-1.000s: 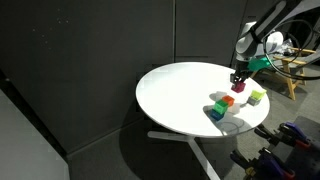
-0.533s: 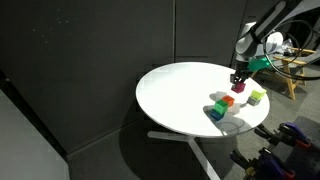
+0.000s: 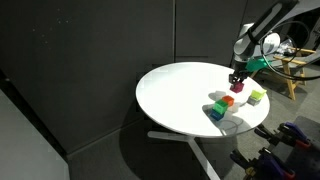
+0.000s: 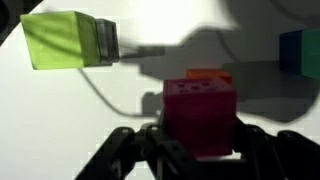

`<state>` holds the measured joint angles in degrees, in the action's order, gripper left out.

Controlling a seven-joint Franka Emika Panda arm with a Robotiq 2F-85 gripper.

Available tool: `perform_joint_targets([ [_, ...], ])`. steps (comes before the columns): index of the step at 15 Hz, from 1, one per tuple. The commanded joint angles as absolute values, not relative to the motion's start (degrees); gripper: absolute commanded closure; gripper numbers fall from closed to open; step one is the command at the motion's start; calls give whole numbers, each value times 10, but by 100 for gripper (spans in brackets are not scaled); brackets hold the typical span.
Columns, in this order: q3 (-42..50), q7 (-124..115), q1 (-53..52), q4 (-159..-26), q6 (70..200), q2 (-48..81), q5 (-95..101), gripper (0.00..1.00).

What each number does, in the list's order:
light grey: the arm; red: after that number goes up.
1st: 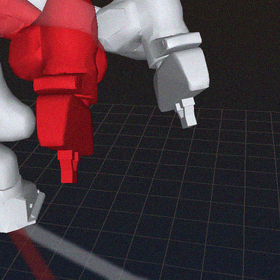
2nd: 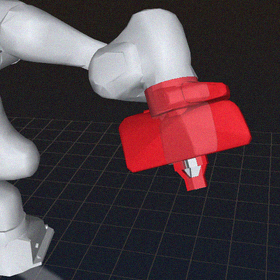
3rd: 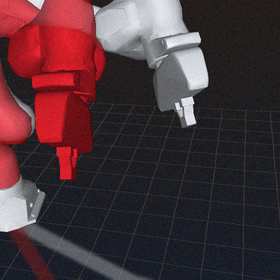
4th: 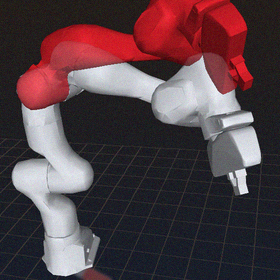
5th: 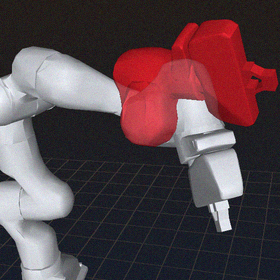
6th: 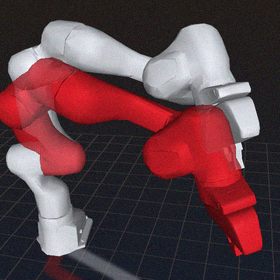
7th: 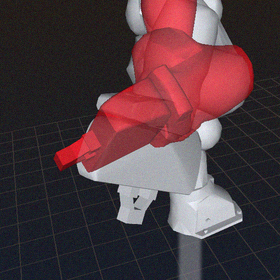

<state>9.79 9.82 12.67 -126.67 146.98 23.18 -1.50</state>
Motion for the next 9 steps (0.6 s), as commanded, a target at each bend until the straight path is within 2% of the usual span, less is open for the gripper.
perform_joint_targets([
  [1, 92, 80, 129, -1231, 1458, 254, -15, 72],
  [9, 90, 52, 126, -1177, 1453, 303, -14, 72],
])
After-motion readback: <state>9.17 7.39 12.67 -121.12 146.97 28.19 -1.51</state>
